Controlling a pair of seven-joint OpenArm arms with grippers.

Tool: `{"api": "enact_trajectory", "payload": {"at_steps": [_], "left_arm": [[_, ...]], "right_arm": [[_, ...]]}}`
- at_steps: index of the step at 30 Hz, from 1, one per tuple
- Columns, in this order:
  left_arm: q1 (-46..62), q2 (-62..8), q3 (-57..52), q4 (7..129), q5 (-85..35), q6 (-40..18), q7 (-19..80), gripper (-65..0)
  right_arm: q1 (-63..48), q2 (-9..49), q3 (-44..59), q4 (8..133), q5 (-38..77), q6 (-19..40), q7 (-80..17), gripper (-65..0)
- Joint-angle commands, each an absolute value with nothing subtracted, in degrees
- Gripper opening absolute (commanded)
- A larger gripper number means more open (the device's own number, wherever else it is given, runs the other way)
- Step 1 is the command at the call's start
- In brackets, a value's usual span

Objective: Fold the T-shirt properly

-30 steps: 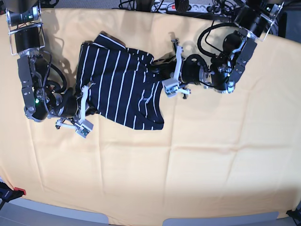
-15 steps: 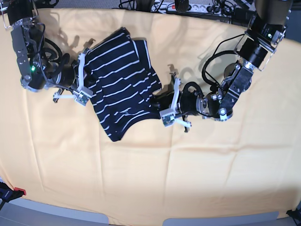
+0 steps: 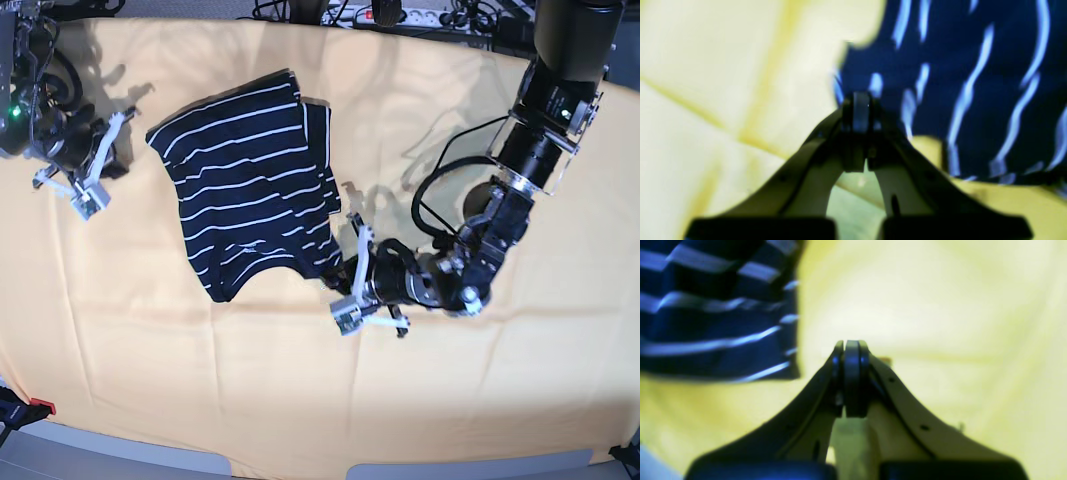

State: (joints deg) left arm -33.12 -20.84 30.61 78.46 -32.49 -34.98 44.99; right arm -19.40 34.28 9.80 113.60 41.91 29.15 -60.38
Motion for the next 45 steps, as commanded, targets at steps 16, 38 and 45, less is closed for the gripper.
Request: {"api": "enact_trajectory", "payload": {"at_steps": [16, 38, 45], "left_arm": [[-24.91, -32.56, 1.98, 88.01, -64.58, -39.42, 58.76, -65.0], [-14.92, -33.67, -4.43, 88.03, -68.69, -40.0, 61.8, -65.0], [-14.87, -33.71, -4.43, 88.03, -81.14, -40.0, 71.59, -65.0]], "right_arm": [[-21.1, 22.63, 9.96, 111.61, 30.61, 32.08, -50.98, -65.0], [-25.71, 20.64, 12.25, 111.39, 41.25, 30.26, -61.08, -65.0], [-25.85, 20.64, 22.39, 118.1, 45.76, 27.92, -61.08, -65.0]]}}
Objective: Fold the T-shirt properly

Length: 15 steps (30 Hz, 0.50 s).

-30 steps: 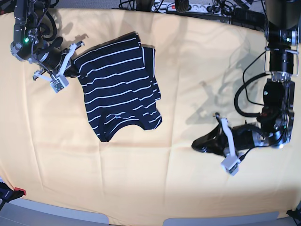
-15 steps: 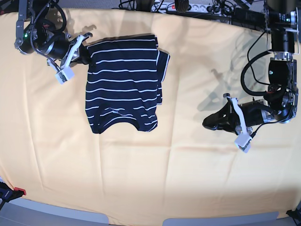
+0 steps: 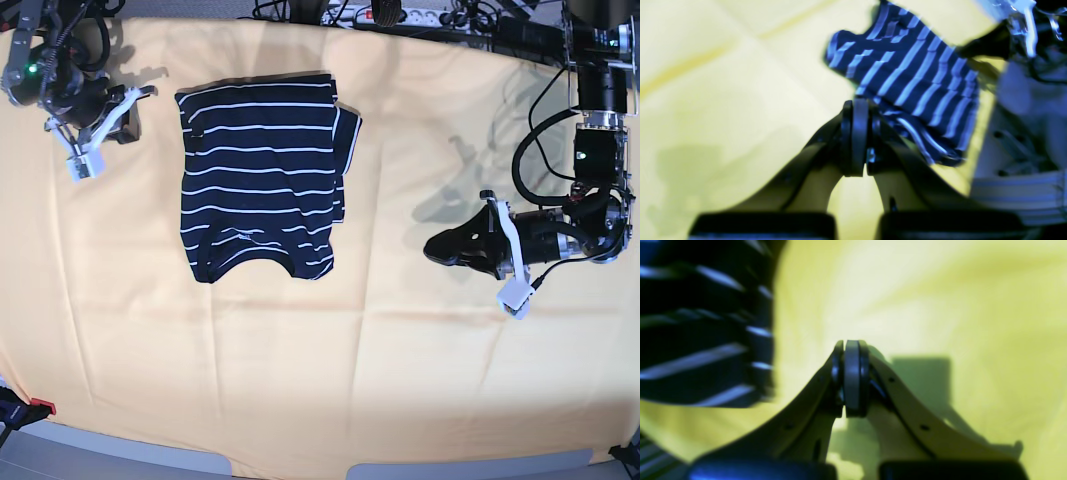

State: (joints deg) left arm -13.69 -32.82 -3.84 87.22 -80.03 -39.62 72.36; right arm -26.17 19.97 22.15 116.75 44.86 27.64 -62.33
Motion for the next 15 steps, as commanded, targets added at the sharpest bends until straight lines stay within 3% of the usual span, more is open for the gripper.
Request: {"api": "enact_trajectory", "payload": {"at_steps": [1, 5, 11, 15], "left_arm": [[-14.74, -33.71, -4.43, 88.03, -83.66, -40.0, 73.69, -65.0], [-12.95, -33.93, -4.43, 89.41, -85.0, -40.0, 78.43, -65.0], [-5.37, -37.82, -4.45, 100.64, -85.0, -40.0, 79.94, -65.0], [2.92, -42.33, -7.03, 112.62, -85.0, -40.0, 79.81, -65.0]], "right_arm": [[-25.87, 20.64, 24.1, 119.31, 49.3, 30.57, -61.12, -65.0], [-25.87, 20.67, 31.0, 123.0, 64.93, 37.04, -64.14, -65.0], [-26.68, 20.69, 41.04, 126.93, 84.05, 38.89, -76.71, -65.0], [-32.42, 20.64, 46.22, 129.73, 85.0, 39.92, -79.26, -65.0]]}}
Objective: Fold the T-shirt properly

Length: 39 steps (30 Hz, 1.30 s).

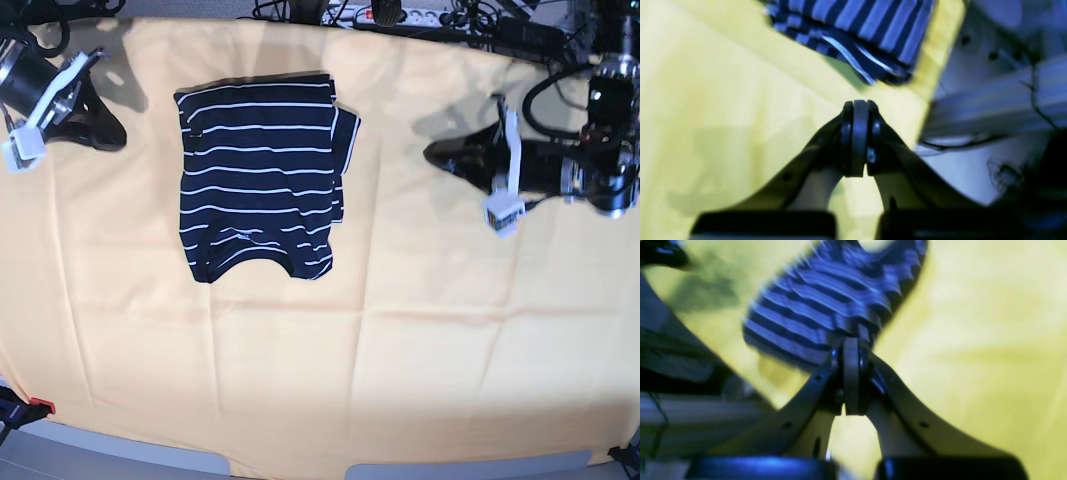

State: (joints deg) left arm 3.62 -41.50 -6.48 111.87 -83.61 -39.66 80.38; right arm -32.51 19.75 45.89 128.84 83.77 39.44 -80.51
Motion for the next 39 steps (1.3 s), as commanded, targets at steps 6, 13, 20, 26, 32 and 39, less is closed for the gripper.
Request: {"api": "enact_trajectory", "payload": {"at_steps": [6, 13, 20, 26, 32, 39], "left_arm": [[18.92, -44.47, -20.51, 125.86, -85.0, -37.5, 79.79, -65.0], [42.46, -44.36, -36.73, 134.5, -85.0, -35.9, 79.83, -65.0], [65.1, -36.86, -41.91, 134.58, -85.0, -34.68, 79.99, -65.0], [75.0, -27.99, -41.76, 134.08, -82.74, -34.79, 79.7, -65.0], [75.0, -24.47, -35.4, 126.69, -82.28, -36.03, 79.26, -65.0], [70.11, -24.47, -23.16, 110.3, -69.3, -36.34, 72.82, -65.0]], "right_arm": [[-42.94, 20.64, 53.15, 133.88, 85.0, 38.92, -80.0, -65.0], [-55.72, 20.1, 56.03, 133.93, 85.0, 38.79, -80.0, -65.0], [-66.22, 12.82, 54.08, 130.74, 85.0, 39.86, -80.0, -65.0], [-69.97, 12.53, 47.33, 119.87, 85.0, 40.0, -80.0, -65.0], [-68.99, 13.8, 37.6, 106.54, 85.0, 40.0, -80.0, -65.0], [-63.07, 17.3, 28.38, 93.1, 80.86, 40.0, -79.77, -65.0]]}}
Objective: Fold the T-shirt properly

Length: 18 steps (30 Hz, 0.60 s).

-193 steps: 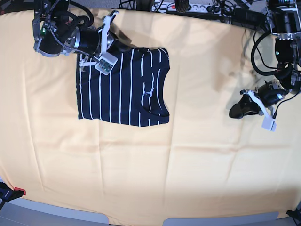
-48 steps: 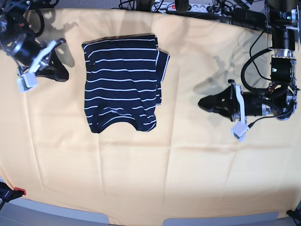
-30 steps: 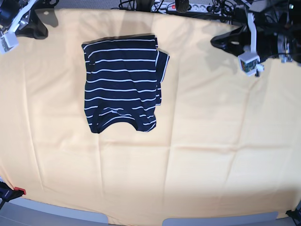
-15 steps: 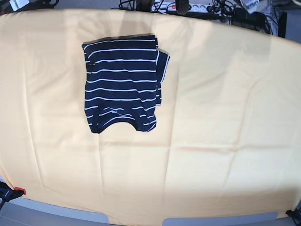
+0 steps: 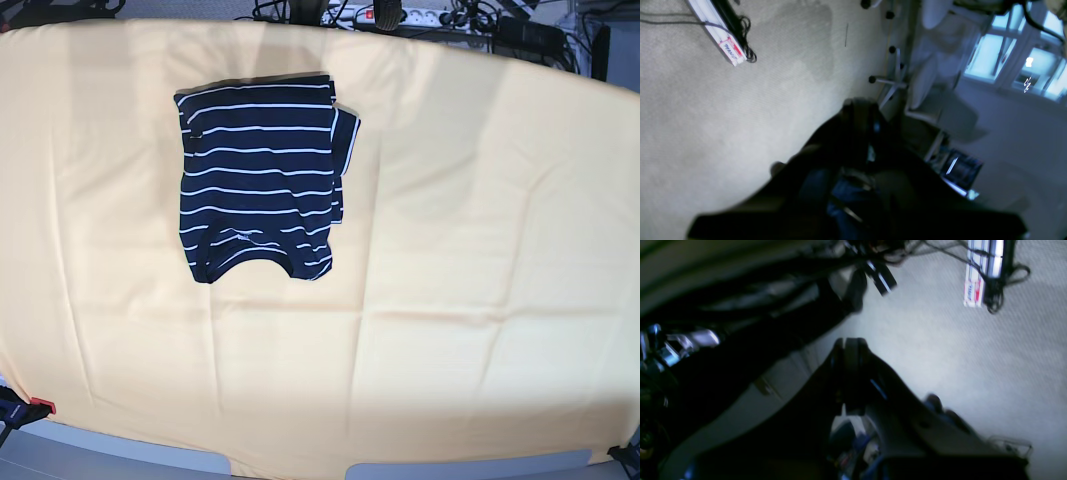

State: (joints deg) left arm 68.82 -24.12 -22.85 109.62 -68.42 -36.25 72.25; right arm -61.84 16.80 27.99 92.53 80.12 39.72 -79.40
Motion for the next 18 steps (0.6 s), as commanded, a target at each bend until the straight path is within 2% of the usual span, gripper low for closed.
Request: {"api": "enact_trajectory", "payload": {"at_steps": [1, 8, 12, 18], "left_arm": [[68.55, -24.45, -21.76, 107.53, -67.77, -36.21, 71.83, -65.0], [57.36, -24.43, -13.74, 88.58, -58.39, -35.66, 63.31, -65.0], [50.26, -24.12, -9.67, 78.24, -52.07, -33.87, 56.82, -65.0], [40.99, -20.12, -8.51, 64.99, -43.68, -33.87, 44.34, -65.0]], "right_arm": [[-61.95, 17.63, 27.53, 91.31, 79.7, 40.0, -78.63, -65.0], [-53.87, 17.96, 23.46, 79.48, 69.97, 40.0, -70.19, -65.0], [-49.23, 17.96, 20.45, 73.21, 61.93, 40.0, -61.69, -65.0], [-42.28, 17.96, 12.62, 65.32, 49.25, 40.0, -49.52, -65.0]]}}
